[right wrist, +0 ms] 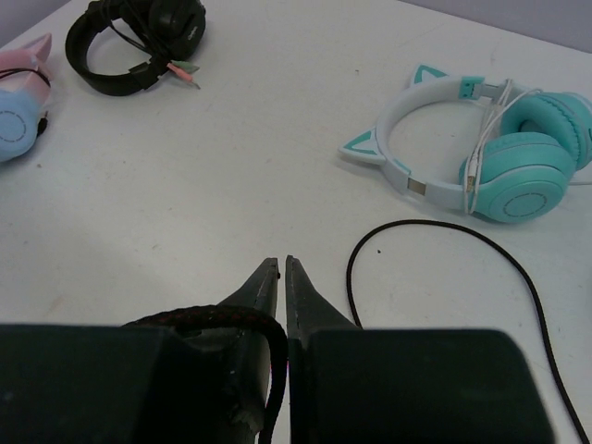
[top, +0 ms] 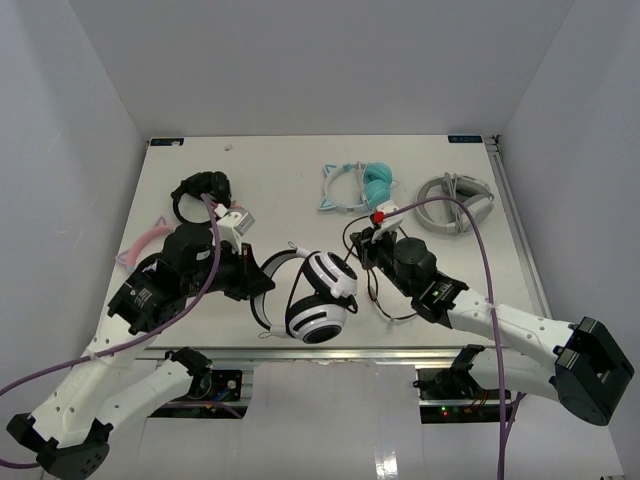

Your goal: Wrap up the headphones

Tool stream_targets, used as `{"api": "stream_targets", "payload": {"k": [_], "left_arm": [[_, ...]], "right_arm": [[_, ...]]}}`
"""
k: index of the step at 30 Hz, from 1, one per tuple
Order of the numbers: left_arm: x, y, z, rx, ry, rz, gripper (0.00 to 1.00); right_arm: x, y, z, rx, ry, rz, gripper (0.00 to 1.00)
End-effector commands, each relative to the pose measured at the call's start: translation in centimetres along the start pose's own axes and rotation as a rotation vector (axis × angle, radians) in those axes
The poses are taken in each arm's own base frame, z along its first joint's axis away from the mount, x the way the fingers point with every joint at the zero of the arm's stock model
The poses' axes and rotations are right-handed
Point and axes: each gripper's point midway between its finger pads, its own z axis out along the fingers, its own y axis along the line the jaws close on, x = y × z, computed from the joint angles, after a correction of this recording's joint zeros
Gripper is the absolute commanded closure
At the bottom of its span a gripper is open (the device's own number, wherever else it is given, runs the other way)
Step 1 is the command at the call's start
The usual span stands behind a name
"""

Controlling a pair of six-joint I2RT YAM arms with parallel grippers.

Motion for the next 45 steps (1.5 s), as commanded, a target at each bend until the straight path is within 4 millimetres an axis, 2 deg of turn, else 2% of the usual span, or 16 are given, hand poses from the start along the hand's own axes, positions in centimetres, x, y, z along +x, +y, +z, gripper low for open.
{"api": "stream_targets", "payload": {"k": [1,4,11,15,19,22,26,34,40,45], "left_arm": [[0.3,-0.7,-0.1,0.045,0.027,0.046,1.00],[0.6,0.4,0.3,-0.003,0.041,0.057,1.00],[1.4,3.2,1.6,-0.112,0.084,0.086,1.00],[1.7,4.1,2.1,-0.146,0.096,0.099,1.00],[0.8,5.5,2.6,-0.229,0.073,0.087,1.00],[-0.6,8.0,3.1,-0.381,0.047,0.070,1.00],[-2.1,10.9,3.8,-0.561,0.028,0.058,1.00],[-4.4,13.8,3.8,-0.792,-0.066,0.113,1.00],[-5.9,12.9,4.1,-0.792,-0.145,0.145,1.00],[-6.2,12.8,4.5,-0.806,-0.159,0.166,1.00]], "right_arm": [[-4.9,-2.6,0.4,0.129,-0.146,0.004,0.86],[-5.8,-3.1,0.3,0.145,-0.167,0.000,0.86],[-9.7,-3.3,0.2,0.135,-0.206,-0.029,0.86],[-11.8,-2.9,-0.2,0.118,-0.233,-0.041,0.87],[-12.9,-1.4,0.0,0.040,-0.209,-0.055,0.92],[-12.4,0.2,0.4,-0.048,-0.146,-0.074,0.92],[-11.2,2.2,1.1,-0.148,0.021,-0.085,0.92],[-10.7,4.7,1.7,-0.272,0.172,-0.088,0.92],[-10.2,5.6,2.4,-0.322,0.196,-0.091,0.92],[-9.9,6.6,2.8,-0.374,0.215,-0.081,0.92]]}}
